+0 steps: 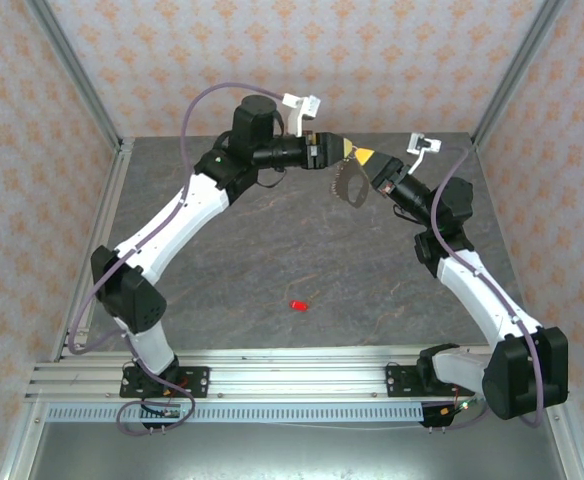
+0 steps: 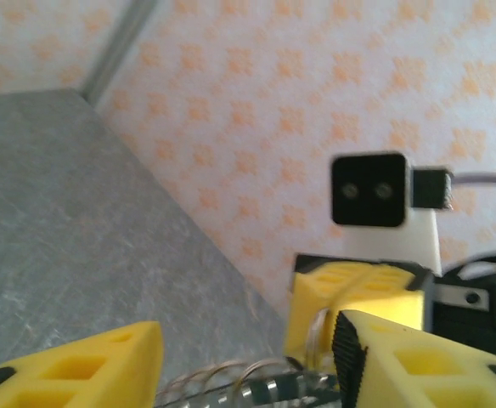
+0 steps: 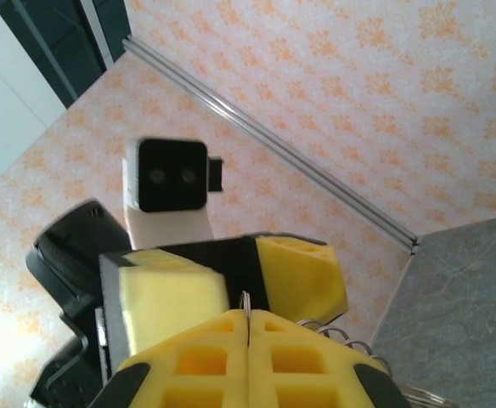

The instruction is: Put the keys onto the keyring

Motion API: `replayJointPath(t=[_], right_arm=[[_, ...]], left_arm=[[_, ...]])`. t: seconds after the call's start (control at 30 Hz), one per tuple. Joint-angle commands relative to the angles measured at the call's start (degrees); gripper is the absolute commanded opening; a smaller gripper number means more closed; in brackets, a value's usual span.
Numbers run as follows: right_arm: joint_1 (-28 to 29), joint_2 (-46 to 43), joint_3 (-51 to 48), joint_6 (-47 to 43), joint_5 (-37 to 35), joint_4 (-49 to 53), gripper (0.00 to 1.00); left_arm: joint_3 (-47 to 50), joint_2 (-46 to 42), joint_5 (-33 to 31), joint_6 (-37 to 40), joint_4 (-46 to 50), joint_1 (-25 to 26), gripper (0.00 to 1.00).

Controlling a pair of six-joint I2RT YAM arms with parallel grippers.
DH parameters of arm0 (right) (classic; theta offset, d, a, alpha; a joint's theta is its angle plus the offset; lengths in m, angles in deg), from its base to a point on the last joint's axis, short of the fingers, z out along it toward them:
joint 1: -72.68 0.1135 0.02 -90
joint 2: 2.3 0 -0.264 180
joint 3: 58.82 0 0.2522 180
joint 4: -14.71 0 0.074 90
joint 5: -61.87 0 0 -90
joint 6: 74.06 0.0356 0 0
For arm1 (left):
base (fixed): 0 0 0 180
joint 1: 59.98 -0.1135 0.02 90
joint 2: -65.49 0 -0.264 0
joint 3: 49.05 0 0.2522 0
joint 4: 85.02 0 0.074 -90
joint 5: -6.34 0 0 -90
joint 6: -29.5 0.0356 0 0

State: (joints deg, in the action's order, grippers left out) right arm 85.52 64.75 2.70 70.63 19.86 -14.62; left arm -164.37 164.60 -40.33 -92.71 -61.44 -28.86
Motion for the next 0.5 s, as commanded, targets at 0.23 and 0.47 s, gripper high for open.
replayJointPath(t=[0.23,0.47], right_arm=[[0.48,0.45,-3.18,5.41,-5.93,-10.34,0.0],[1.35,0.45,-3.38,5.6,-7.04,-10.43,0.0]], left_arm=[[18.93,-9.82,-16.25,-19.79,-29.33,0.66,0.54],[19.0,-8.76,-16.7,-20.53,-31.26,2.93,0.47]])
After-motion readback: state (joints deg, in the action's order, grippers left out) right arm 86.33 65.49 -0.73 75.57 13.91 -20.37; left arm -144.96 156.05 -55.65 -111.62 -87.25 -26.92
